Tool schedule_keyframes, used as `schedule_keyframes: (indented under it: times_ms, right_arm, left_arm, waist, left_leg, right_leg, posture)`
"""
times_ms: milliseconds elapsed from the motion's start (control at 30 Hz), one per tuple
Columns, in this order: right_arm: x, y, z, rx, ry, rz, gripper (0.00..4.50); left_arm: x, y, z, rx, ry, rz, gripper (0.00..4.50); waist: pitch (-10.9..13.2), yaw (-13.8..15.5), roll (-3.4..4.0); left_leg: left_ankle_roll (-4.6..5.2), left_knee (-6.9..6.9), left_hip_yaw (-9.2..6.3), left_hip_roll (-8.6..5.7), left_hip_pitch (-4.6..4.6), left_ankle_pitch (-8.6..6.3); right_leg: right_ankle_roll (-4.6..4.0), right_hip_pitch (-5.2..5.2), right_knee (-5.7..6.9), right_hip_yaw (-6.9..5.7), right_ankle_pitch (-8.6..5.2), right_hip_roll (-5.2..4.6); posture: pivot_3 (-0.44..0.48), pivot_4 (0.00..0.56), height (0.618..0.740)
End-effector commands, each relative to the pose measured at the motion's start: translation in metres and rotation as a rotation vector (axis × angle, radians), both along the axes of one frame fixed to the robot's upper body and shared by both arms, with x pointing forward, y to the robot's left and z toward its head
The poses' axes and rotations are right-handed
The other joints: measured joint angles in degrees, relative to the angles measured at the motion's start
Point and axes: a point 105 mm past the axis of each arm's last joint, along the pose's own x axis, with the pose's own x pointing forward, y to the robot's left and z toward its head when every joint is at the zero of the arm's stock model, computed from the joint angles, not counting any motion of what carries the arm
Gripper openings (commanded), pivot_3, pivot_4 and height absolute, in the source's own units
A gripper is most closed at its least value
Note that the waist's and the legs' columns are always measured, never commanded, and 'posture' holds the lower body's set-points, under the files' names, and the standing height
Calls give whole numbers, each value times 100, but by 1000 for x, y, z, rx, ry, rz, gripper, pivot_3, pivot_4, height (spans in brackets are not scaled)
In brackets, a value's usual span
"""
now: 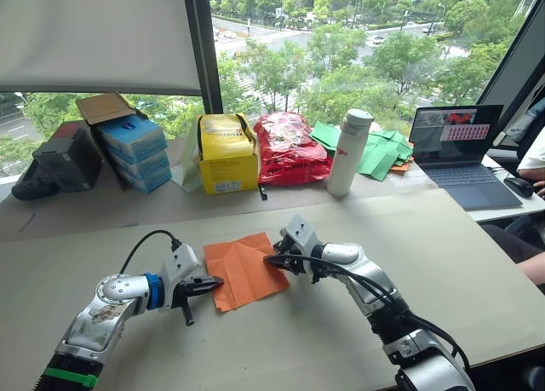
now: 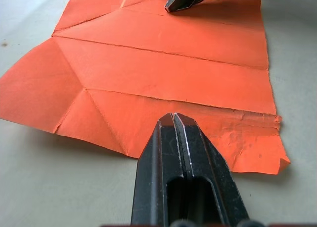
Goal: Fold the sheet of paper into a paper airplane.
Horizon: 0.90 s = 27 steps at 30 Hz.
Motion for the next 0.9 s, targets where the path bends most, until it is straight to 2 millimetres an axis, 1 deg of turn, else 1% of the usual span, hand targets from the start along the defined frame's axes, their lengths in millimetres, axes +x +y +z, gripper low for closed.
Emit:
schedule_keyframes:
  times_ms: [33, 233, 333, 400, 467, 533, 633, 700, 800, 900]
  right_arm:
    - [10, 2, 18, 82, -41, -31, 2972]
    - [3, 14, 15, 139, 17, 21, 2972]
    - [0, 18, 15, 160, 33, 37, 2209]
    - [0, 18, 14, 162, 34, 34, 1376]
    - [0, 17, 13, 162, 34, 31, 836]
    - [0, 17, 12, 158, 30, 33, 67]
    - [-2, 16, 13, 149, 10, 39, 23]
    - [-8, 17, 18, 144, -39, 79, 23]
    - [-25, 22, 29, 139, -135, 168, 23]
    - [-43, 23, 30, 58, -268, 211, 23]
  left_arm:
    - [-1, 0, -6, 23, 7, -9, 0]
    - [-1, 0, -7, 25, 6, -13, 0]
    - [-1, 0, -7, 26, 7, -13, 0]
    - [-1, 1, -8, 27, 7, -13, 0]
    - [-1, 2, -8, 27, 6, -12, 0]
    - [-1, 2, -8, 28, 6, -12, 0]
    - [-2, 4, -8, 30, 6, -12, 0]
    - [-1, 5, -7, 31, 5, -11, 0]
    - [0, 8, -6, 33, 4, -10, 0]
    - [3, 9, 0, 16, -7, -11, 0]
  waist:
    - [0, 0, 0]
    - [0, -15, 0]
    - [0, -14, 1]
    - [0, -13, 1]
    - [0, -13, 1]
    - [0, -14, 1]
    - [0, -15, 1]
    - [0, -10, 1]
    - [0, -10, 1]
    - [0, -11, 1]
  left_leg:
    - [-1, -1, 0, 1, -1, 0]
    - [0, -3, 0, 2, -3, 0]
    - [0, -3, -1, 2, -3, 0]
    - [0, -3, -1, 2, -3, 0]
    - [0, -3, -1, 2, -3, 0]
    - [0, -3, -1, 2, -2, 0]
    - [0, -3, -1, 2, -2, 0]
    - [0, -3, -1, 2, -2, 0]
    - [0, -3, -1, 2, -3, 0]
    - [1, -3, 0, 2, -3, -1]
  right_leg:
    - [0, -2, 0, 0, 0, 1]
    - [0, -3, -1, 2, 0, 1]
    - [0, -3, 0, 2, 0, 2]
    - [0, -3, 1, 1, 0, 2]
    - [0, -3, 0, 1, 0, 2]
    - [0, -3, 1, 0, 0, 2]
    - [0, -3, 2, 1, 0, 2]
    - [0, -3, 2, 1, 0, 2]
    - [0, -4, 1, -1, 0, 2]
    - [0, -4, 1, -3, 0, 5]
  posture:
    - [0, 150, 740]
    - [0, 150, 740]
    - [0, 150, 740]
    - [0, 150, 740]
    - [0, 150, 740]
    - [0, 150, 740]
    - [0, 150, 740]
    - [0, 150, 740]
    - [0, 150, 740]
    - [0, 150, 740]
